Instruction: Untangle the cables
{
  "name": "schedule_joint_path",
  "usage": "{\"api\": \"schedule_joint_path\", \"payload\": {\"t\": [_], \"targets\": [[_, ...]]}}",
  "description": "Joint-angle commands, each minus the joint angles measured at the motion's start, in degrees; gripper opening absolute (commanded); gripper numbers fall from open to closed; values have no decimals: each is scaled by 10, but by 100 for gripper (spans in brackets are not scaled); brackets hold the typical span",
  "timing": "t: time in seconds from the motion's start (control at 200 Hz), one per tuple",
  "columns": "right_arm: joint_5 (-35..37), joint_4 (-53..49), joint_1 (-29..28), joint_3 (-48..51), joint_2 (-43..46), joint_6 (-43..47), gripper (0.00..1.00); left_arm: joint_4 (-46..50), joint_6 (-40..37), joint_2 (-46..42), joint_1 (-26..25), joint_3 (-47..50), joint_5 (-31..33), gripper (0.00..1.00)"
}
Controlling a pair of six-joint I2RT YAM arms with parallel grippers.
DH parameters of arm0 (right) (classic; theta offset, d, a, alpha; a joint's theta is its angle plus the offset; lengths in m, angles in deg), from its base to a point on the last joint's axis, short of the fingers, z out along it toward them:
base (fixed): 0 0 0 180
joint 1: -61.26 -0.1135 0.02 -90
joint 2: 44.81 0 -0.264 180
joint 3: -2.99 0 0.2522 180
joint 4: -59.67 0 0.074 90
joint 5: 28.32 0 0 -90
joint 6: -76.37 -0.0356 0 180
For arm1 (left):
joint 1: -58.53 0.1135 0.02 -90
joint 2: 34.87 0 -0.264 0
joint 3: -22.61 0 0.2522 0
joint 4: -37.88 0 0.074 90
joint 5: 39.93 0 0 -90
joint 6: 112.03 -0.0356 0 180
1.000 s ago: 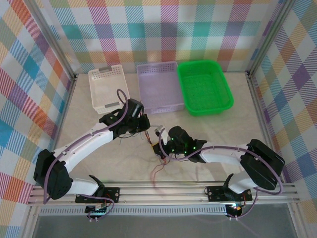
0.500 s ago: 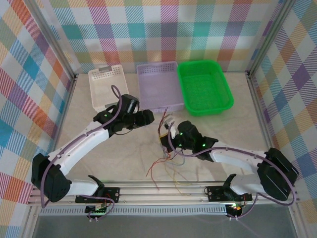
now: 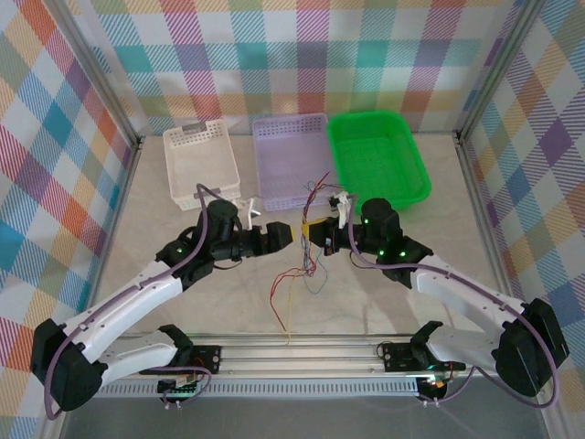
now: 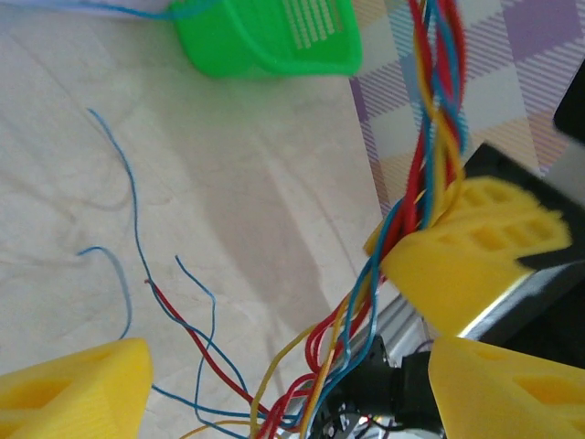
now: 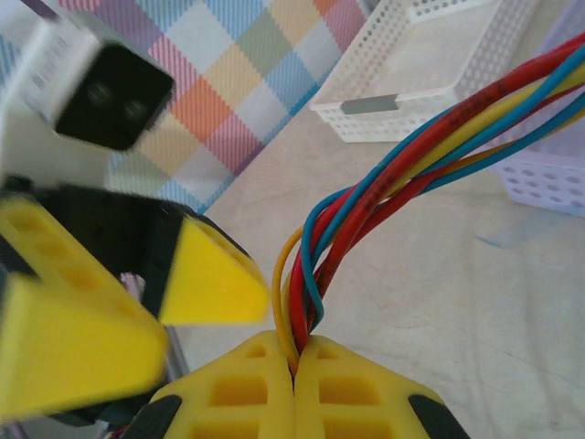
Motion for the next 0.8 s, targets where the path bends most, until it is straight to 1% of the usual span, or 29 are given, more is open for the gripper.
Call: {"api": "schedule_joint_path", "payload": {"t": [0.0,0.14,0.22,0.275,0.345,0.405,0.445,0.71,0.795], "targets": [[-52,22,-1,-33,-5,-40,0,-67,-4,-3,-22,15,-23,78],[-71,16,-2,-46,-14,-59,0,-79,-9,6,-32,26,-9,77],[-73,18,-3,-48,-17,-65,0,-103,-3,12,-35,33,-11,74],[-71,16,-3,-48,-17,-68,0,-110,-2,19,-40,33,-11,69],[-70,12,-3,-52,-16,-69,0,-114,-4,24,-45,34,-9,60],[-70,8,-3,-55,-18,-70,0,-114,-7,25,-47,36,-5,49],[-69,5,-3,-56,-18,-71,0,-115,-7,25,-47,38,-1,44],[-87,22,-3,-55,-36,-98,0,-143,10,40,-52,44,15,25],[-95,29,-3,-54,-42,-107,0,-150,13,47,-53,45,17,17]]}}
